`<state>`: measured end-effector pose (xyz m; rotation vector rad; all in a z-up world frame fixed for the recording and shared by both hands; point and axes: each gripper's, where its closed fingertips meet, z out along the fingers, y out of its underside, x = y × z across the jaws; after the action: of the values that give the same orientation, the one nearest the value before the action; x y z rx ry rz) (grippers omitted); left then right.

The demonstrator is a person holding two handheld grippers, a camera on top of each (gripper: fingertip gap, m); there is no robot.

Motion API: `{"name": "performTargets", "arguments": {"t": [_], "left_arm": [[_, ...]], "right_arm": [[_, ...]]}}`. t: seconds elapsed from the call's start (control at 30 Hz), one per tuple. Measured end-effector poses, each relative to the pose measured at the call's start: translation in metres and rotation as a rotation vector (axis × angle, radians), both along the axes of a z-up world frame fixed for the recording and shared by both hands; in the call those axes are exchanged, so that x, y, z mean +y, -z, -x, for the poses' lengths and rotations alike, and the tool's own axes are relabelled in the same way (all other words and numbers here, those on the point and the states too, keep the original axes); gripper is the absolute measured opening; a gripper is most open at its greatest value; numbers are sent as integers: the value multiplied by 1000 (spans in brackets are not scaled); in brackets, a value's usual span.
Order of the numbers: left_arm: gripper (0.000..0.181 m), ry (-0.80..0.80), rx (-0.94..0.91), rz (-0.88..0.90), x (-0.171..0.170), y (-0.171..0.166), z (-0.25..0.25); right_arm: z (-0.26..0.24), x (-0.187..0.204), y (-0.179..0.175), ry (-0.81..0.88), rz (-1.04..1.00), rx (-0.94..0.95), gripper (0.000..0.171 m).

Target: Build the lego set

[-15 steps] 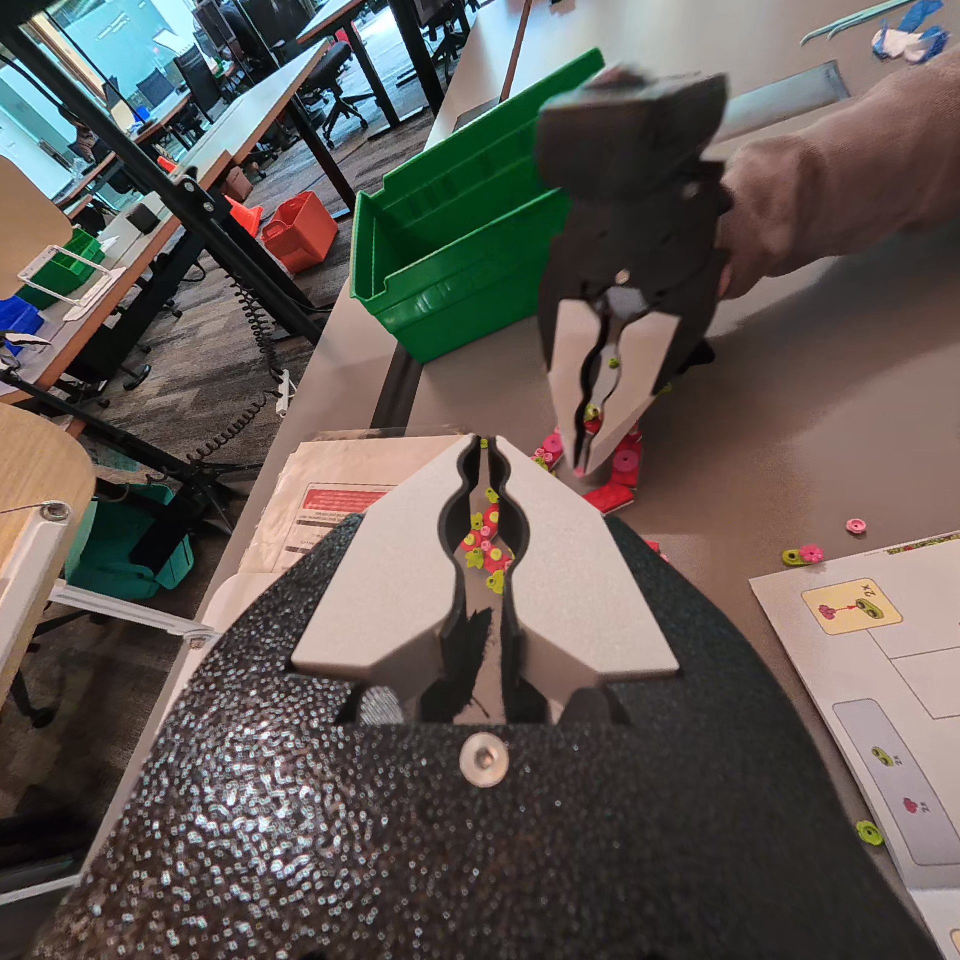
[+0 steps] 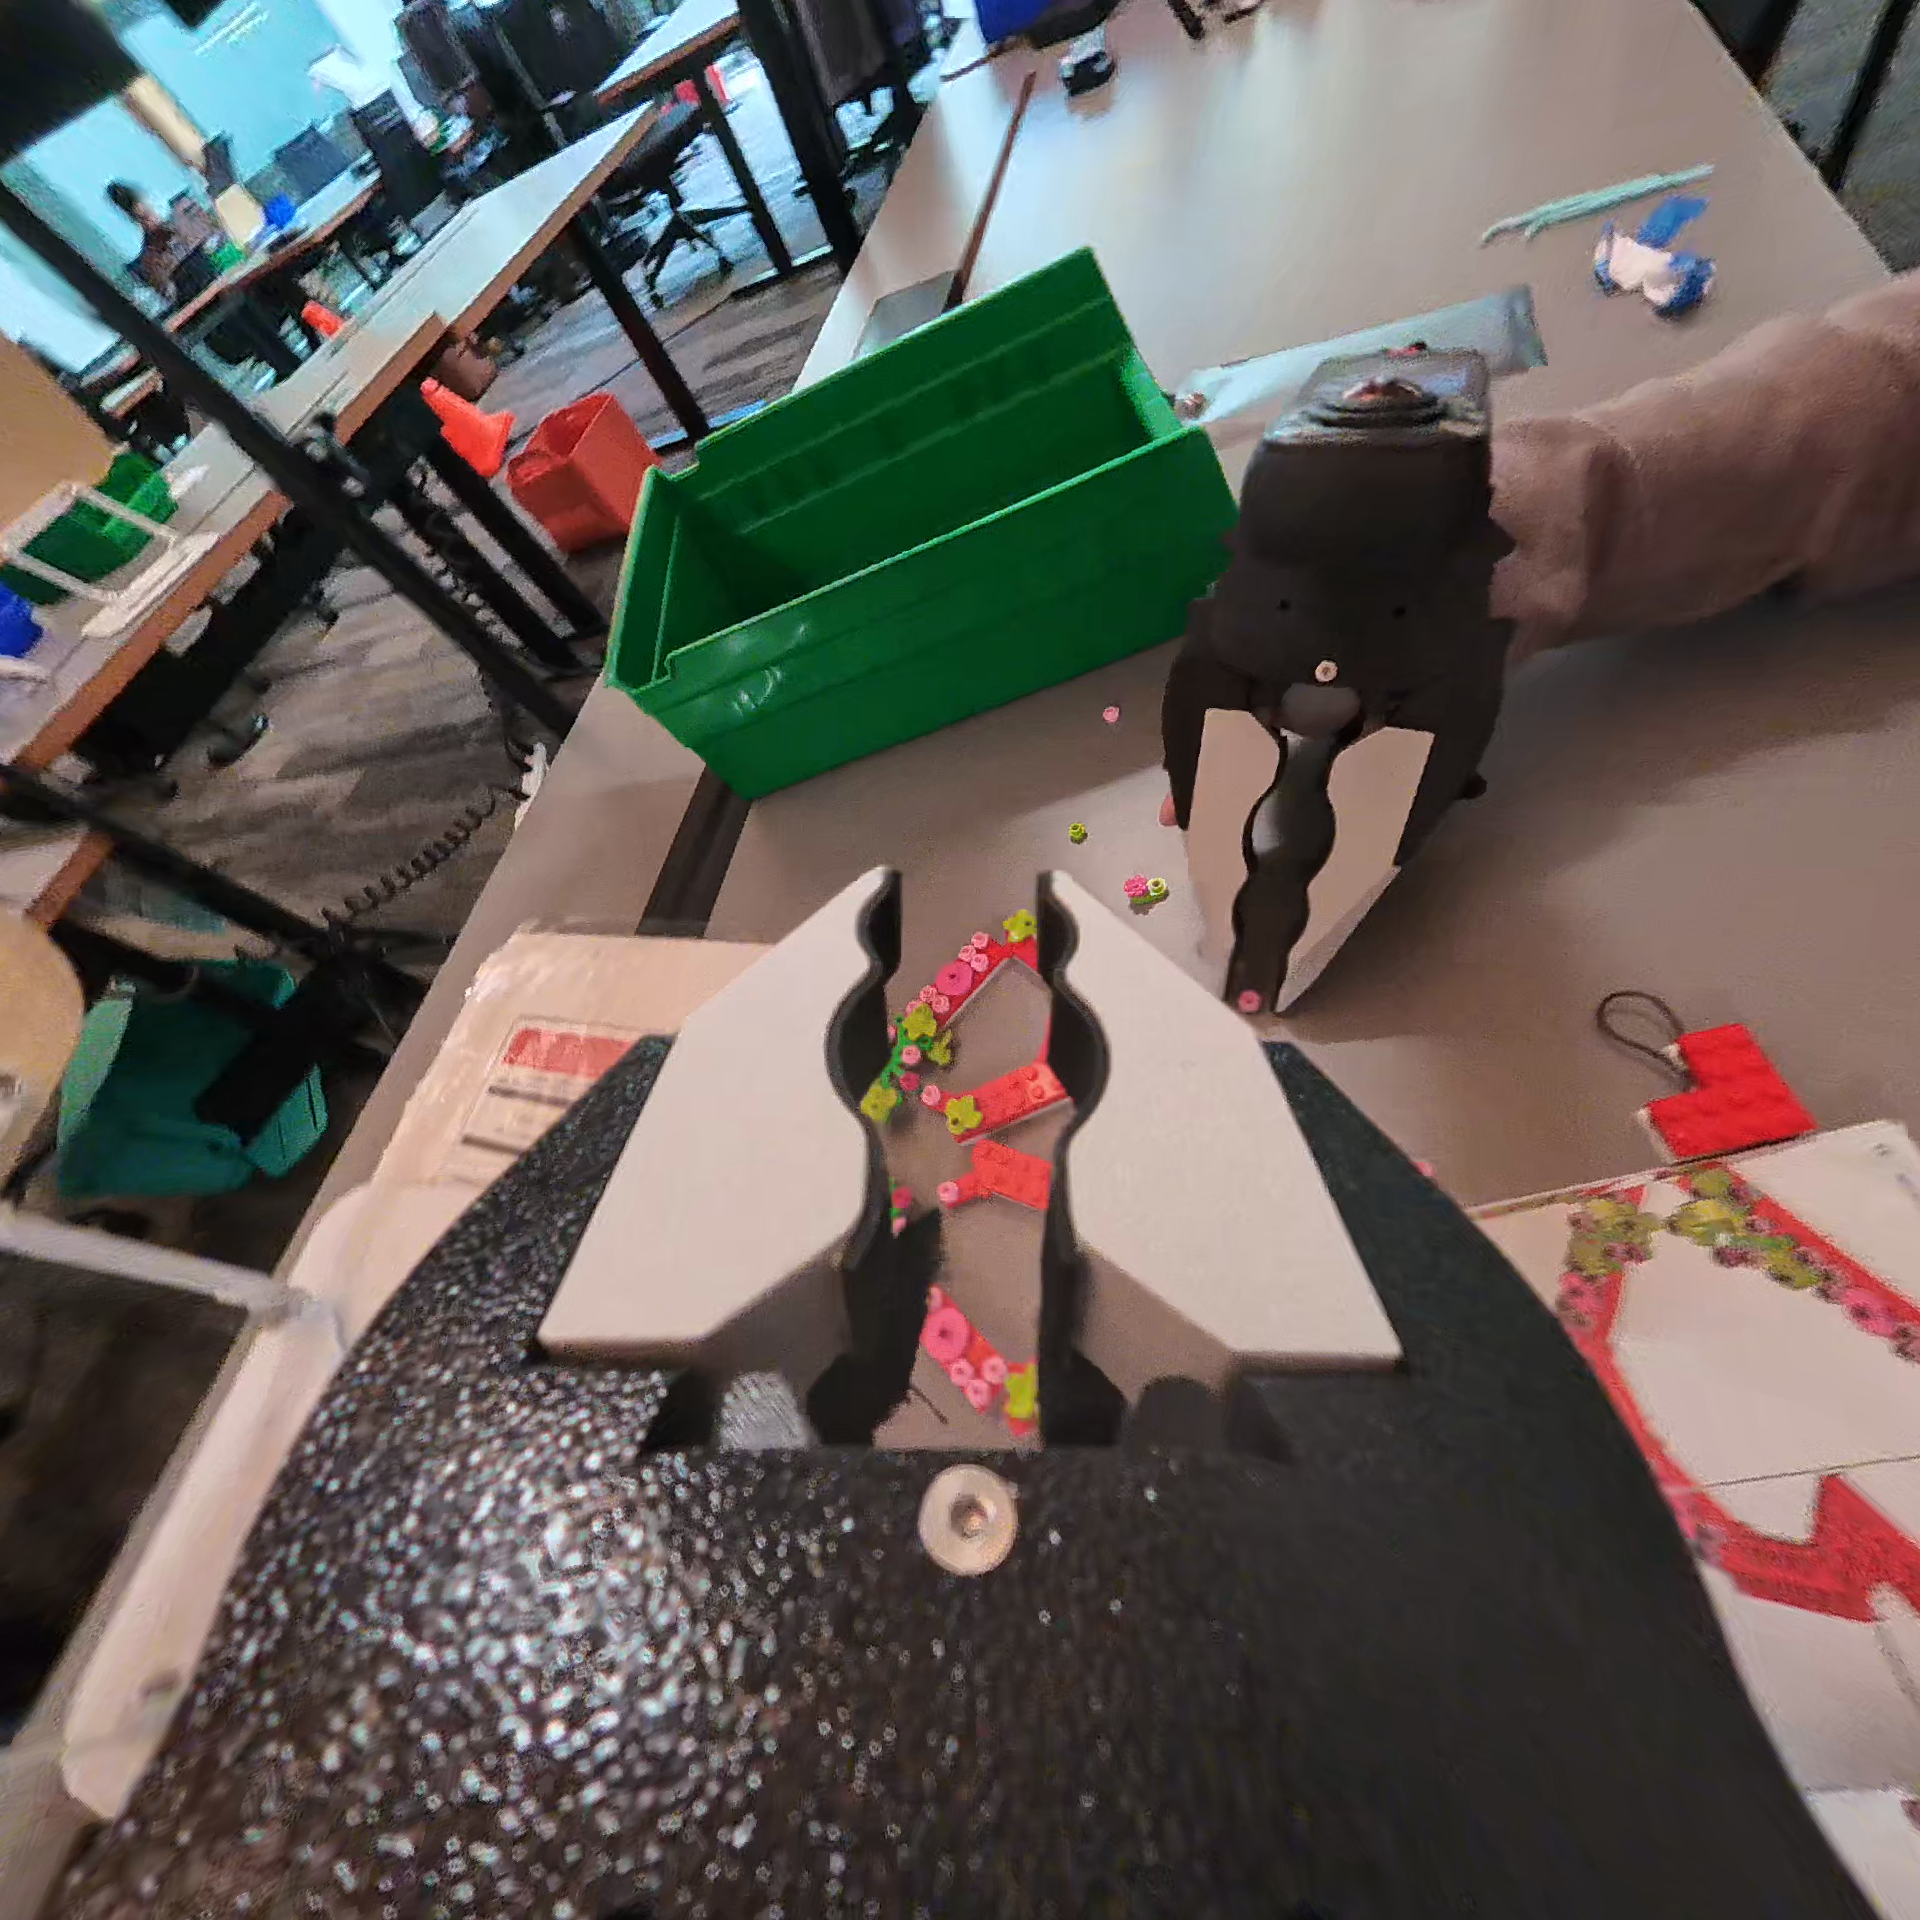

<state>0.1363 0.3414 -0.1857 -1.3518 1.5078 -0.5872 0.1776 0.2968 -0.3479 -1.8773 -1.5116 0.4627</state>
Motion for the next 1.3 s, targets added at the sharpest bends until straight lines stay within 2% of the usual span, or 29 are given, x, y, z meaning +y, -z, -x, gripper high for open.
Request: {"name": "performTargets", "arguments": {"t": [0.03, 0.07, 0.13, 0.2, 0.3, 0.37, 0.47, 0.5, 0.6, 0.67, 0.8, 0.93, 1.03, 1.07, 1.1, 1.3], "left_arm": [[22, -27, -21, 10, -2, -2, 5], [18, -45, -51, -5, -4, -4, 11], [21, -142, -135, -74, -2, -10, 27], [34, -286, -238, -90, 3, -14, 44], [41, -540, -497, -122, 4, -25, 66], [39, -661, -598, -240, -3, -27, 70], [37, -753, -671, -410, -16, -21, 60], [36, -759, -680, -437, -18, -17, 53], [32, -716, -689, -447, -16, -3, 38], [31, -679, -680, -406, -15, 4, 31], [29, -688, -648, -371, -14, 24, 35], [27, -720, -686, -200, -9, 35, 38], [25, -718, -700, -220, -16, 31, 40], [34, -748, -730, -185, -14, 30, 44], [35, -742, -761, -148, -14, 29, 46], [33, -777, -811, -109, -8, 29, 59]], "right_arm": [[-2, 1, 0, 5, -18, -8, 13], [-3, 2, -2, 6, -46, -15, 15], [-5, 3, -11, 21, -86, 16, 22], [-8, 13, -29, 87, -184, 93, 24], [-23, 38, -72, 292, -479, 270, 27], [-34, 45, -96, 425, -662, 370, 29], [-47, 47, -107, 531, -872, 371, 30], [-54, 49, -112, 576, -920, 365, 30], [-63, 51, -130, 699, -927, 529, 34], [-49, 48, -135, 649, -935, 559, 35], [-28, 53, -123, 540, -904, 493, 31], [-37, 58, -124, 598, -847, 550, 30], [-36, 53, -123, 594, -871, 526, 27], [-38, 52, -119, 598, -872, 509, 25], [-39, 52, -117, 604, -864, 498, 24], [-44, 41, -114, 598, -884, 451, 23]]}}
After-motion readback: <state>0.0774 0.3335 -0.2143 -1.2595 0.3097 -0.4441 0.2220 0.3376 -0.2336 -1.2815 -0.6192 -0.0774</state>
